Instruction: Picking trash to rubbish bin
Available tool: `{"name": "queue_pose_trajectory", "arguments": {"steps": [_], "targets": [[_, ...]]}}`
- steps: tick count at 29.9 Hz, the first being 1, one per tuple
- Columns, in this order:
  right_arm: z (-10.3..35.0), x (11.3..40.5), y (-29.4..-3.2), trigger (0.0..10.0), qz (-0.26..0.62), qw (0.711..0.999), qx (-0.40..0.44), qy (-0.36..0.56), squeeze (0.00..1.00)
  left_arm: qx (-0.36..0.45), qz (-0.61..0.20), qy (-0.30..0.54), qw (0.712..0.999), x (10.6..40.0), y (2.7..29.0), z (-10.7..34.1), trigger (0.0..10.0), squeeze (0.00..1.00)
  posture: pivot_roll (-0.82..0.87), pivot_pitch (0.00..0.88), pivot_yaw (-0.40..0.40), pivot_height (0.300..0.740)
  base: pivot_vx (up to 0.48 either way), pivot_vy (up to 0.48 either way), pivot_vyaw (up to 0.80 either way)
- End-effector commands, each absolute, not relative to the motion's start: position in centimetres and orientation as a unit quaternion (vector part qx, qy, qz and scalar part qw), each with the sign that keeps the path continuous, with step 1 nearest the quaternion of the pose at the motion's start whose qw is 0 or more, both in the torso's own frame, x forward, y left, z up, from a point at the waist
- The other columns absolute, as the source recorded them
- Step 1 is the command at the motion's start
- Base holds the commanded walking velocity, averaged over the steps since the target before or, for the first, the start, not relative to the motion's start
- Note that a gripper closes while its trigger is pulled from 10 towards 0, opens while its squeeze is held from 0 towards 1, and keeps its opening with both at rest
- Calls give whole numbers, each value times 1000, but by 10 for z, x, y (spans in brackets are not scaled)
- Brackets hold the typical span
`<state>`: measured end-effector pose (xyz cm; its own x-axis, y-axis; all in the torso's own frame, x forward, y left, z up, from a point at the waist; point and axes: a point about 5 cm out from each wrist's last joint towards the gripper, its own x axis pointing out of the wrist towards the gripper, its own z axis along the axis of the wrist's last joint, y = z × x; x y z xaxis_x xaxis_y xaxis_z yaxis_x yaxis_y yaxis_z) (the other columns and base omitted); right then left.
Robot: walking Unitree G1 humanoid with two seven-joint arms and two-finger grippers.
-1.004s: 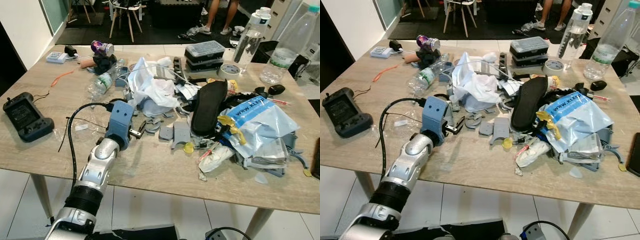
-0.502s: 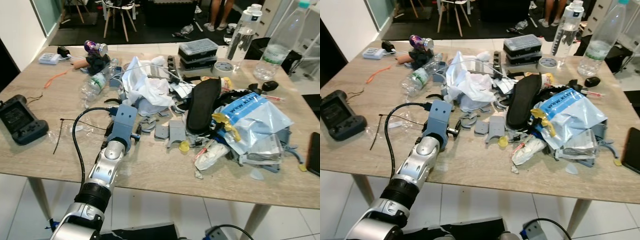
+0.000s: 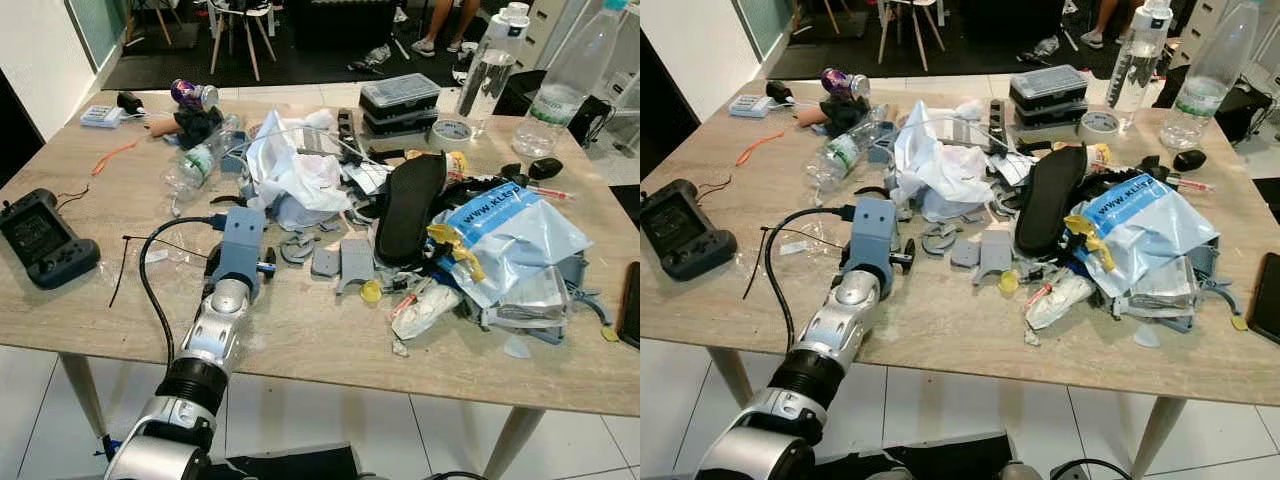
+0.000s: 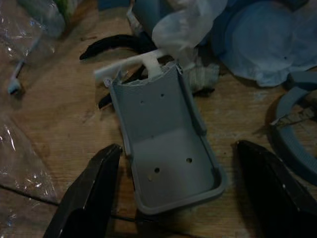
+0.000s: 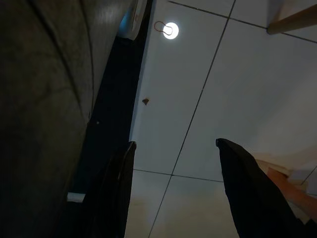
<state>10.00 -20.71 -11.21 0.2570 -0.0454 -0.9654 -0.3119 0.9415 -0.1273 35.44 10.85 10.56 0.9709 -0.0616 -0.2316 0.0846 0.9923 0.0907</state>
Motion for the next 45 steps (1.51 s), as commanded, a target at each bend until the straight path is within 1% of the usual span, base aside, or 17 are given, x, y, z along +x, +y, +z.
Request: {"name": "queue_pose_trajectory", "arguments": {"steps": [1,3,10,11,12,14,26,28,29,31,33,35,36,37,40,41,45], "targets": [[-114,96,-203,10000,92,776,-144,608,0,45,-41,169,984,346,103,83,10000,0,17,135,34,740,0,0,0],[-113,94,-212,10000,88,774,-147,610,0,44,-33,187,981,345,105,78,10000,0,14,135,34,740,0,0,0],[-112,96,-213,10000,85,775,-148,609,0,3,-27,230,973,342,108,66,10000,0,14,135,34,740,0,0,0],[-112,97,-212,10000,85,776,-148,608,0,4,-29,231,973,342,107,66,9725,0,3,130,36,740,0,0,0],[-112,98,-210,10000,85,776,-148,607,0,3,-30,234,972,342,107,65,78,0,3,130,36,740,0,0,0],[-112,99,-209,10000,85,777,-148,607,0,3,-32,235,971,341,107,65,0,0,3,130,36,740,0,0,0],[-112,100,-208,10000,85,778,-151,605,0,-30,-32,224,974,344,107,67,0,0,2,119,33,740,0,0,0],[-112,100,-209,10000,84,778,-151,604,0,-94,-51,183,977,350,103,80,0,0,2,119,33,740,0,0,0],[-112,100,-209,10000,84,778,-151,604,0,-94,-51,183,977,350,103,80,0,0,2,119,33,740,0,0,0],[-112,101,-209,10000,83,779,-151,602,0,-155,-78,120,977,356,102,100,0,0,4,117,30,740,0,0,0],[-111,102,-208,10000,83,780,-150,602,0,-173,-86,97,976,358,103,107,0,0,4,117,30,740,0,0,0],[-112,104,-204,10000,84,782,-149,600,0,-222,-126,47,966,361,110,126,6118,0,5,118,28,740,0,0,0],[-111,105,-203,10000,85,782,-148,599,0,-231,-140,33,962,361,113,132,9843,0,9,118,26,740,0,0,0],[-111,106,-203,10000,85,782,-148,599,0,-218,-130,13,967,364,131,140,10000,0,9,118,26,740,0,0,0],[-111,106,-203,10000,85,782,-149,599,0,-213,-117,8,970,365,139,142,10000,0,9,118,26,740,0,0,0],[-110,106,-208,10000,83,782,-150,600,0,-208,-84,-8,975,368,164,149,10000,0,14,116,25,740,0,0,0],[-109,107,-212,10000,82,782,-151,599,0,-206,-73,-25,975,369,181,155,10000,0,13,114,25,740,0,0,0]]}}
